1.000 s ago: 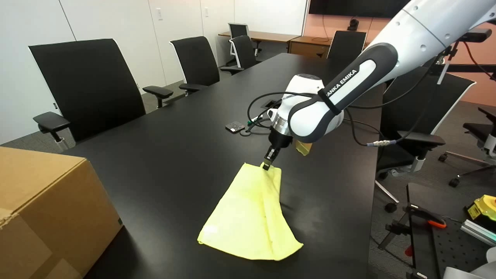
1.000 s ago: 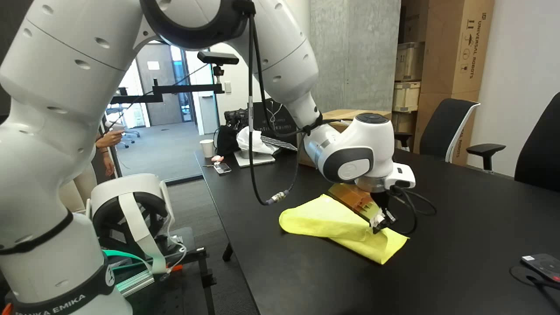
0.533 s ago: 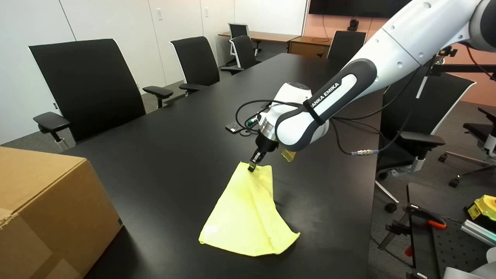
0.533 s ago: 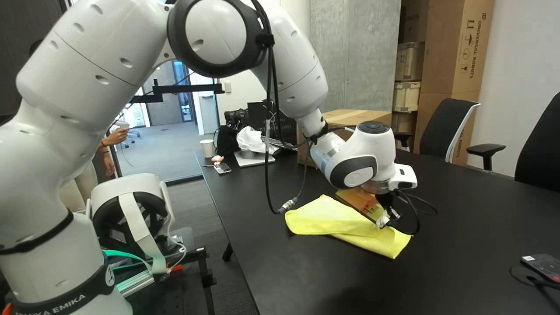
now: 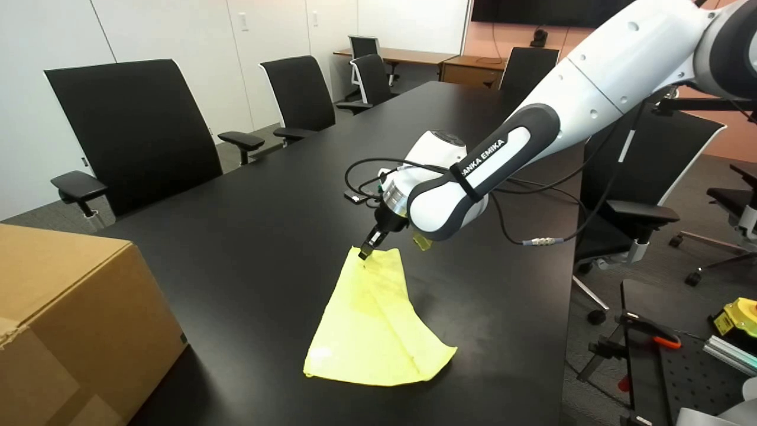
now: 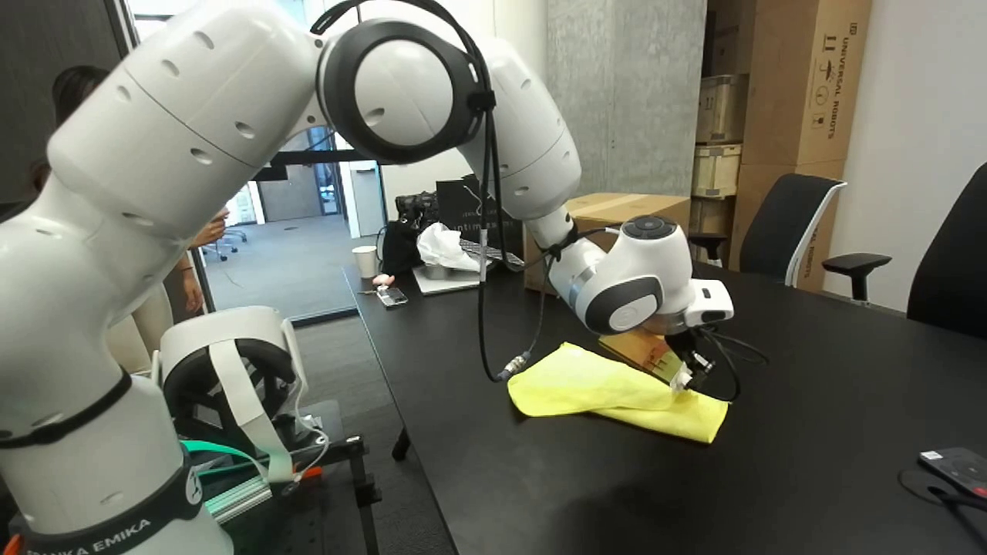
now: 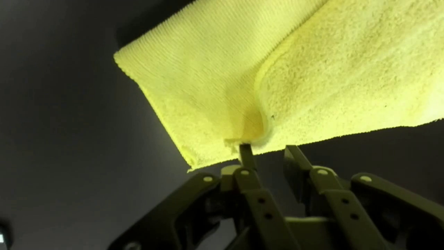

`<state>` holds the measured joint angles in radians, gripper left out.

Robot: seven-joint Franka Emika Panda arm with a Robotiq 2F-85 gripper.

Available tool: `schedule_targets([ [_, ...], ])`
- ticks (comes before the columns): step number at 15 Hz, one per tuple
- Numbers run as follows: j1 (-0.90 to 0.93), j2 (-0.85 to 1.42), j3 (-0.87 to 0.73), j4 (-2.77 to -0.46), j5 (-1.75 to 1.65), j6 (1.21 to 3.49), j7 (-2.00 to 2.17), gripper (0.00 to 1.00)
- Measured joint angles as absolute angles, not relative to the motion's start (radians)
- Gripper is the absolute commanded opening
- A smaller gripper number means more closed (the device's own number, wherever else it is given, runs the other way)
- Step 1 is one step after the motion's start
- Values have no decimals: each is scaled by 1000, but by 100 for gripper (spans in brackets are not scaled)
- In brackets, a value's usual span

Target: Fold the yellow towel in half

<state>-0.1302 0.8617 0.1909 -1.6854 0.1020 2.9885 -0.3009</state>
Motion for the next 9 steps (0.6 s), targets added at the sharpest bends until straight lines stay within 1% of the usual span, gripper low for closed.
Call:
schedule_targets([
  [5, -132, 855, 214, -1665, 100, 3010, -297, 99],
  [6, -131, 848, 219, -1669, 99, 3008, -296, 100],
  [9, -126, 805, 218, -1729, 99, 2980, -280, 100],
])
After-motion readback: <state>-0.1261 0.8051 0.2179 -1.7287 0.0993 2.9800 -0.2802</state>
